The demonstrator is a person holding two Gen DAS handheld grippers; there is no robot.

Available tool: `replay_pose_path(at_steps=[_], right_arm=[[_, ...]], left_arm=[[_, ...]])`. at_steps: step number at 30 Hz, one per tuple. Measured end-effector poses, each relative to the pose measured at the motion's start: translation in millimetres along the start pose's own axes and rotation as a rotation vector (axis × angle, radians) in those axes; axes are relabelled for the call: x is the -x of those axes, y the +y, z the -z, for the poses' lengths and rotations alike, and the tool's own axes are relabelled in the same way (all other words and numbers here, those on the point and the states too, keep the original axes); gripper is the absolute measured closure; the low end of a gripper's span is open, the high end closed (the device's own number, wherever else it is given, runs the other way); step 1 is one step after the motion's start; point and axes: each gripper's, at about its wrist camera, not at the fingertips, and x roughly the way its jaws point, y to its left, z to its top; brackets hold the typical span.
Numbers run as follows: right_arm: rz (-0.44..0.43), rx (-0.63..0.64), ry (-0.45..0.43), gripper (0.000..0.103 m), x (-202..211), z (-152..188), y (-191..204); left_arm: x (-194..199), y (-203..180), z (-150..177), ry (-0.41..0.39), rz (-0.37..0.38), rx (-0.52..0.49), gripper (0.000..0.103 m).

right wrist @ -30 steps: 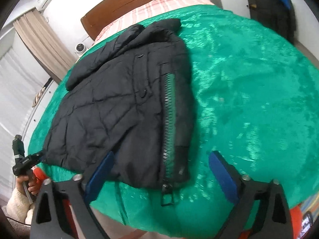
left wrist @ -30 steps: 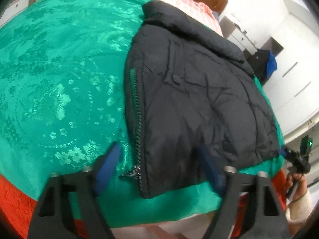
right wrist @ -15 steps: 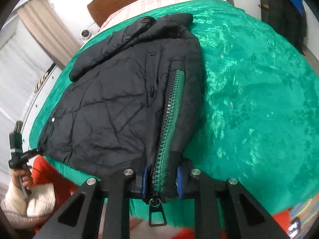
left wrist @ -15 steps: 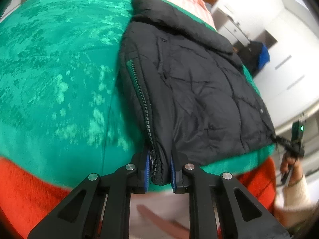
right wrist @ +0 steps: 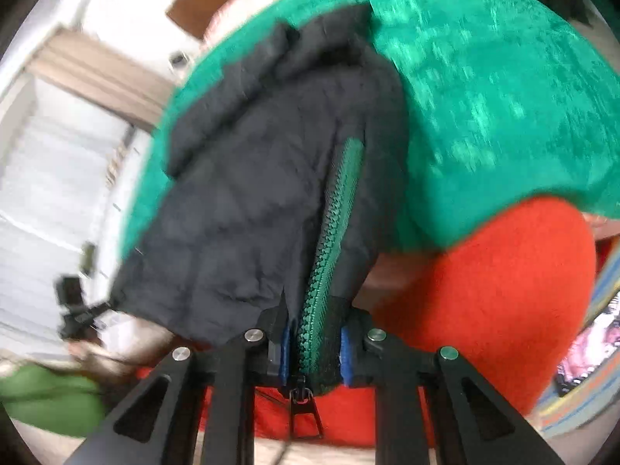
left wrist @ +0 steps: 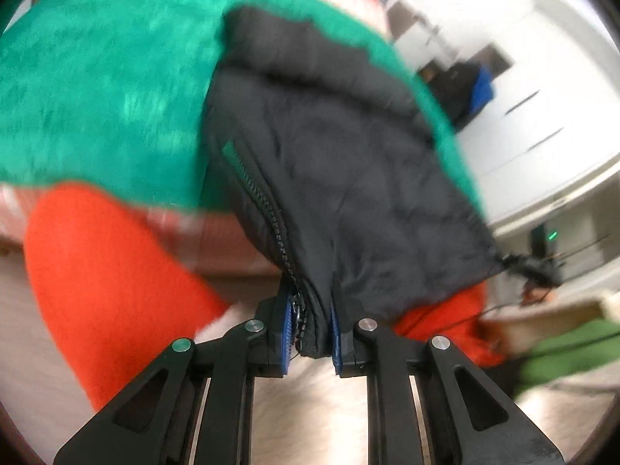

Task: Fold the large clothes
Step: 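Lift the hem with both tools and fold it up toward the collar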

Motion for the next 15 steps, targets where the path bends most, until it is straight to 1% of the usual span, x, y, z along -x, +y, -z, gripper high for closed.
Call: replay_pose_path(at_steps=[2,4,5,6,7,9,11,12,13,14,15], right_arm=[[-0.055,0.012,-0.06,0.085,13.9,-23.8,8.9],[-0.094,0.058,-0.12,0.085,23.9,-62.3,21.0],[-0.109,0.088,-0.152,0.085,26.7,-88.6,29.7],[-0.117,0.115,-0.171,0.085,27.2,-107.7,36.6],[-0.117,0.155,-0.196,0.085,26.1,-136.5,45.4],[-0.11,0.18,-0.23,0.085,18.4,-180.1,59.7],[-0.092,0.175,-0.27,0.085,3.6,-233.0,65.0],[-0.081,0.167,-0.286,0.085,-4.5,-254.9,65.8],[-0.074,0.162,-0.295,0.085,-14.7,-273.6,69.6],[-0.061,0.14,-0.331,0.083,-27.6,-299.8,67.5],[-0.059,0.108,-0.356,0.081,-37.2,-314.5,63.2]], left_arm=[[14.8,-11.0,-28.9,-0.071,0.035,-0.036,0.089],[23.8,-19.9,-70.8,-0.143,0.069,-0.092,0.089],[23.5,-24.1,-91.0,-0.168,0.079,-0.111,0.089],[23.3,-28.4,-115.5,-0.201,0.086,-0.137,0.089],[20.4,-33.3,-141.2,-0.236,0.081,-0.163,0.089],[7.9,-39.9,-191.7,-0.289,0.065,-0.185,0.089],[-16.1,-38.7,-254.1,-0.348,0.042,-0.155,0.088],[-29.4,-37.8,-277.3,-0.367,0.015,-0.143,0.082],[-44.4,-38.5,-299.1,-0.375,-0.025,-0.137,0.08],[-65.9,-37.8,-328.3,-0.375,-0.095,-0.126,0.063],[-82.7,-35.2,-346.3,-0.374,-0.174,-0.116,0.026]])
